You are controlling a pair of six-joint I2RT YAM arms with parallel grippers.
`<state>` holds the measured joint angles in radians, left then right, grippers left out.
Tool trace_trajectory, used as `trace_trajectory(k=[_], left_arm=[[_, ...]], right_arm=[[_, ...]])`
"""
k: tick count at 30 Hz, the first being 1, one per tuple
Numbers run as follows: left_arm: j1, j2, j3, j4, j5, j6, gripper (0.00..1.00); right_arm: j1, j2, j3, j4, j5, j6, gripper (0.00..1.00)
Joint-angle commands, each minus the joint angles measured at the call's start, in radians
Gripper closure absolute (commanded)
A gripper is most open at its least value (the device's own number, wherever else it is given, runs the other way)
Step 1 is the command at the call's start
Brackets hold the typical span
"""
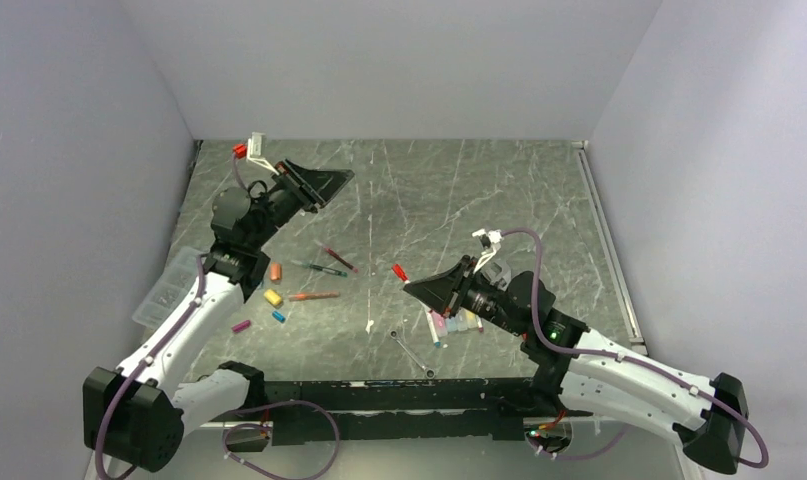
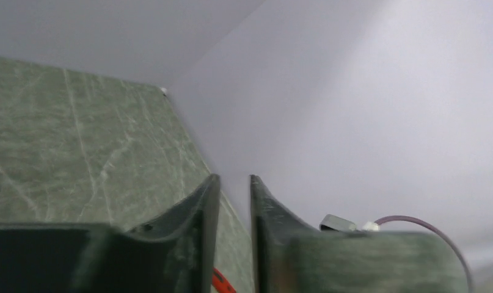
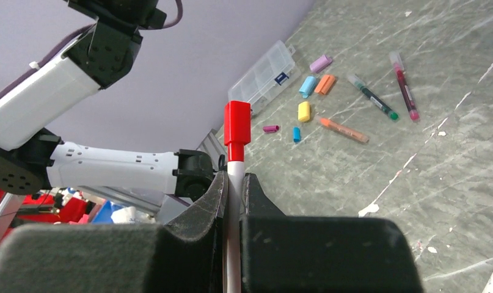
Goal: Open the pen caps
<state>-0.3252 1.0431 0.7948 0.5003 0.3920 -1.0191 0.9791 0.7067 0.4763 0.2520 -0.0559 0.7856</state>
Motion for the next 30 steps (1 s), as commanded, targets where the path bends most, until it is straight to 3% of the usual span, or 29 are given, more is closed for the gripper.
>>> trace_trajectory(k=[1,2,4,7,16,23,30], left_arm=[[-0.015,0.038,0.032,0.026,0.188,-0.006,0.54],[-0.030,0.030,-0.012,0.086,0.204,-0.032,0.44],[-0.083,0.001,-0.101,0.156,0.206,-0.045,0.06],[-0.156,-0.042,-0.146,0.121,0.204,0.006,0.00],[-0.237,-0.088,-0.193,0.153,0.244,0.015,0.03],[-0.277,-0.029,-0.205,0.179,0.278,-0.010,0.32],[-0.313,0.003,-0.207,0.222,0.271,-0.020,0.53]], right_arm=[[0.006,-0.036,-0.004,0.070,0.050,-0.034,1.00],[0.006,-0.034,-0.005,0.090,0.073,-0.042,1.00],[0.006,-0.013,-0.001,0.137,0.090,-0.057,1.00],[0.006,0.056,0.026,0.186,0.070,-0.062,1.00],[0.006,0.154,0.034,0.318,0.060,-0.001,1.00],[0.006,0.151,0.011,0.349,0.090,0.021,1.00],[0.006,0.160,0.014,0.357,0.087,0.022,1.00]])
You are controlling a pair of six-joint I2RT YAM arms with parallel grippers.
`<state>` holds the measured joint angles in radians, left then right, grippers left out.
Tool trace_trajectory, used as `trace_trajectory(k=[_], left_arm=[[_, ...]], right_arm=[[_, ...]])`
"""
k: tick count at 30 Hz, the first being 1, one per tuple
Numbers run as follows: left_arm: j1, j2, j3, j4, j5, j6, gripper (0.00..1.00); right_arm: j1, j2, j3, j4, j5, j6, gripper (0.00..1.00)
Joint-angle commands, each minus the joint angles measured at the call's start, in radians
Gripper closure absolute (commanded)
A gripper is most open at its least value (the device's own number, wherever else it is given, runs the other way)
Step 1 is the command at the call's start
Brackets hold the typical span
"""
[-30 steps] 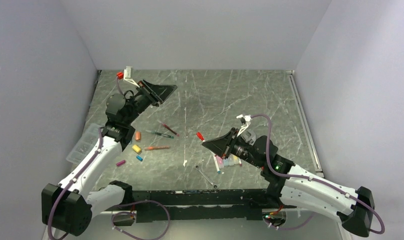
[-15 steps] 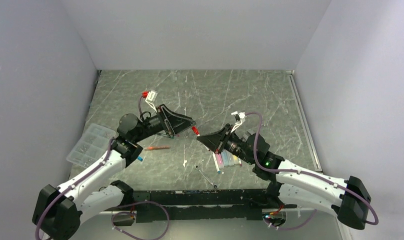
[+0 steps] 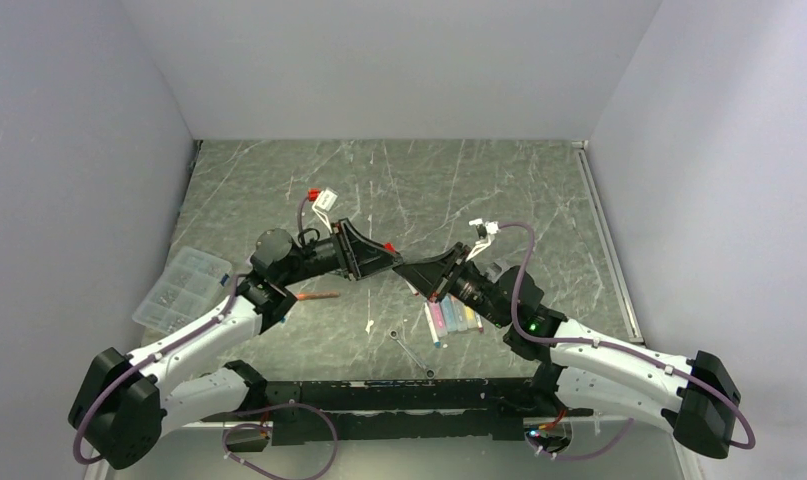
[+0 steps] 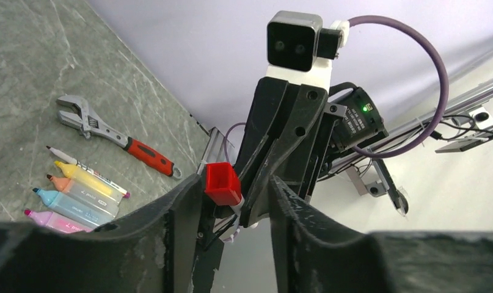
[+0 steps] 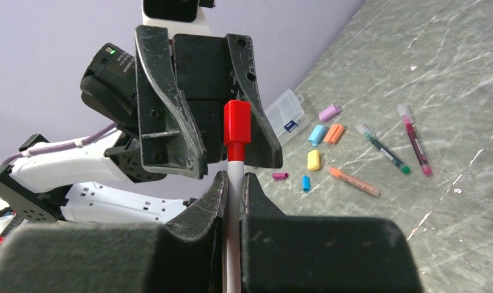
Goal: Open the pen caps
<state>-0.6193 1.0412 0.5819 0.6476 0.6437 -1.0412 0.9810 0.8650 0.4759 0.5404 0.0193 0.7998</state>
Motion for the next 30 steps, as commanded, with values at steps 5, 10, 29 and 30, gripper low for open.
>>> trace_trajectory(k=[5,10,29,30], left_arm=[[-0.029,0.000,0.022,0.061,-0.005,0.012,0.64],[-0.031,-0.018,0.026,0.049,-0.045,0.021,0.50],[-0.033,-0.036,0.041,0.008,-0.100,0.050,0.97],[-0.033,-0.039,0.051,-0.011,-0.097,0.063,1.00]], right_arm=[[0.004,0.003,0.009,0.064,0.009,0.010,1.00],[0.004,0.002,0.005,0.064,-0.001,0.012,1.00],[0.004,0.027,0.018,0.050,-0.062,0.008,1.00],[0.003,0.034,0.035,0.027,-0.085,0.009,1.00]])
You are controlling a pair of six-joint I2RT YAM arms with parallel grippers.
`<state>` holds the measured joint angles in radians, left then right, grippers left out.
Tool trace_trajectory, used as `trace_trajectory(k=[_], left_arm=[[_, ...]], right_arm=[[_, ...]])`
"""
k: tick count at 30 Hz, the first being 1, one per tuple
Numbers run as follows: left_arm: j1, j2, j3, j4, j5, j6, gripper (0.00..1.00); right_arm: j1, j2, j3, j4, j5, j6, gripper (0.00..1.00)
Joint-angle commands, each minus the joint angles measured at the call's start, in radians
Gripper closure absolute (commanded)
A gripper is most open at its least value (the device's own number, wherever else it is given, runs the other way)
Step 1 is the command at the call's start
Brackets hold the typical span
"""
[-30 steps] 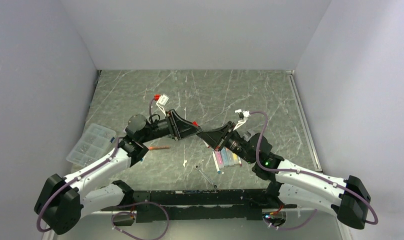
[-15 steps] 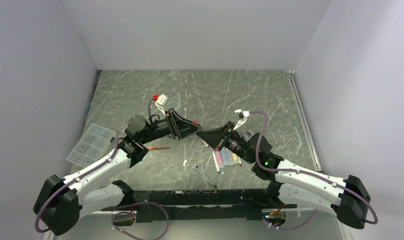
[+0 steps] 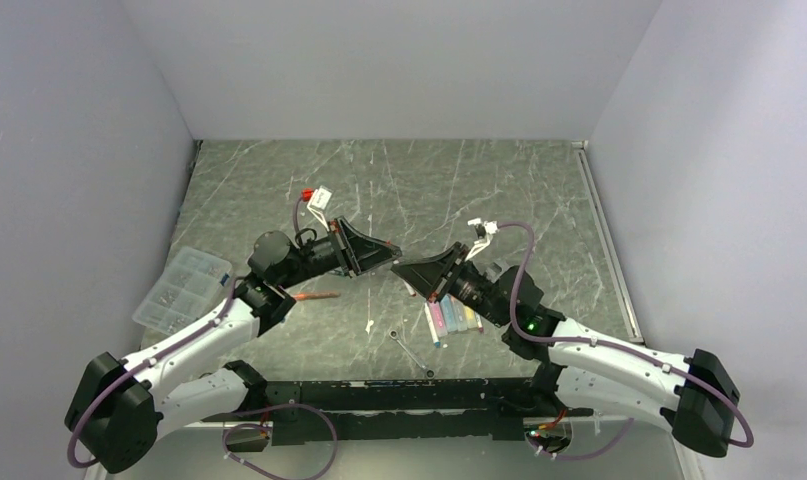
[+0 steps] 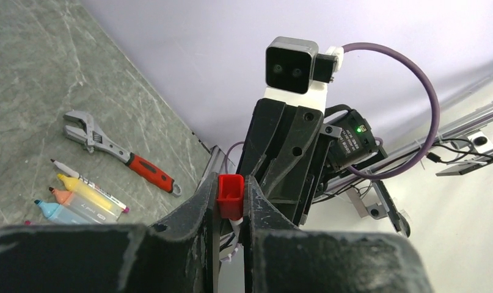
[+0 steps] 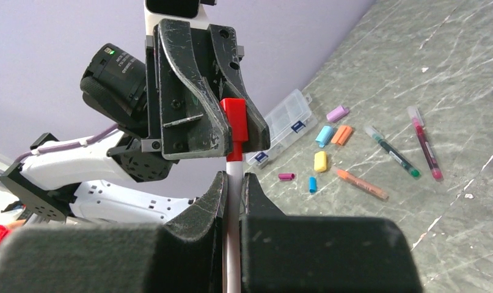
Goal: Open the pen caps
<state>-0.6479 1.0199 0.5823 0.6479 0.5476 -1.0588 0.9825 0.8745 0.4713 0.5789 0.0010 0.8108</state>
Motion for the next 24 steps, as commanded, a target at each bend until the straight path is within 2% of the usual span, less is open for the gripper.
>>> trace_trajectory(k=[1,4,10,12,14,17,19,24], left_arm=[[-0.004,-0.020,0.065,-0.040,0.004,0.096,1.00],[-0.004,-0.016,0.097,-0.070,0.058,0.116,1.00],[-0.002,0.016,0.148,-0.060,0.236,0.125,1.00],[-0.001,0.026,0.165,-0.051,0.283,0.120,1.00],[-0.001,0.036,0.182,-0.052,0.314,0.119,1.00],[-0.001,0.043,0.201,-0.068,0.341,0.131,1.00],[-0.001,0.049,0.211,-0.067,0.364,0.136,1.00],[-0.001,0.056,0.219,-0.067,0.375,0.137,1.00]], right_arm=[[-0.001,0.032,0.058,-0.042,-0.100,0.001,1.00],[-0.012,0.029,0.097,-0.120,-0.169,0.005,0.94],[-0.079,-0.005,0.145,-0.209,-0.359,0.020,0.60],[-0.093,-0.015,0.176,-0.272,-0.381,-0.001,0.55],[-0.106,-0.021,0.194,-0.318,-0.396,-0.017,0.54],[-0.138,-0.038,0.176,-0.284,-0.436,0.016,0.57],[-0.158,-0.042,0.157,-0.227,-0.480,0.054,0.67],[-0.168,-0.028,0.155,-0.174,-0.525,0.076,0.79]])
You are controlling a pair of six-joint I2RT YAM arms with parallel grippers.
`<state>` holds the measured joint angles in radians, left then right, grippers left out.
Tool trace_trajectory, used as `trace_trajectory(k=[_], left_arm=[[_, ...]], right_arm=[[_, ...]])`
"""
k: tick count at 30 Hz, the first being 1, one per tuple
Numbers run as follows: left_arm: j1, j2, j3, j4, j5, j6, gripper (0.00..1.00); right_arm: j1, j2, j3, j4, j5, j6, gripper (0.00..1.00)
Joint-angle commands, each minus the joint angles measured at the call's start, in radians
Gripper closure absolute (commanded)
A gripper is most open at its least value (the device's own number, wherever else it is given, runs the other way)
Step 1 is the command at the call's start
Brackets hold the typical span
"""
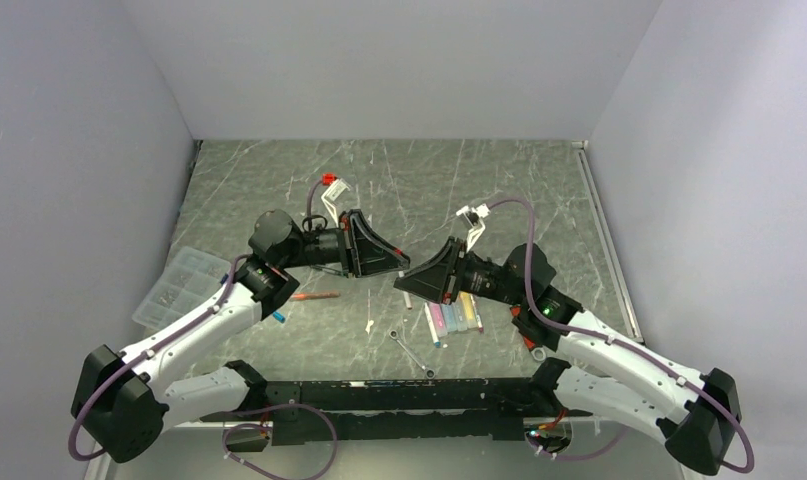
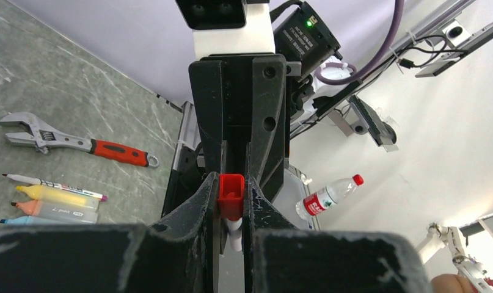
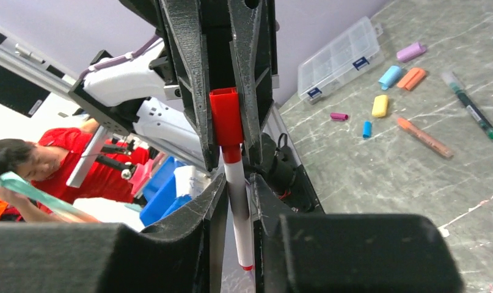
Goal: Open the pen caps
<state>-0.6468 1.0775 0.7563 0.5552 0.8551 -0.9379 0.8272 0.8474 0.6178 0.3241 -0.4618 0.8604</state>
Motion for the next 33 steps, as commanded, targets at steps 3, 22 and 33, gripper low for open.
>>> trace_trajectory(k=[3,22,33], left_arm=[[-0.001,-0.002,0.047,0.016,0.060,0.023,1.00],[0.000,-0.042,0.128,-0.440,-0.457,0.146,1.00],[0.084,-0.038,0.240,-0.481,-0.751,0.149,1.00]], right_arm=[[-0.013,0.009,-0.001,0.125,-0.082,0.047,0.78],[0.165,0.023,0.146,-0.373,0.568,-0.241,1.00],[0.261,-0.010,0.068,-0.411,0.759,-0.148,1.00]])
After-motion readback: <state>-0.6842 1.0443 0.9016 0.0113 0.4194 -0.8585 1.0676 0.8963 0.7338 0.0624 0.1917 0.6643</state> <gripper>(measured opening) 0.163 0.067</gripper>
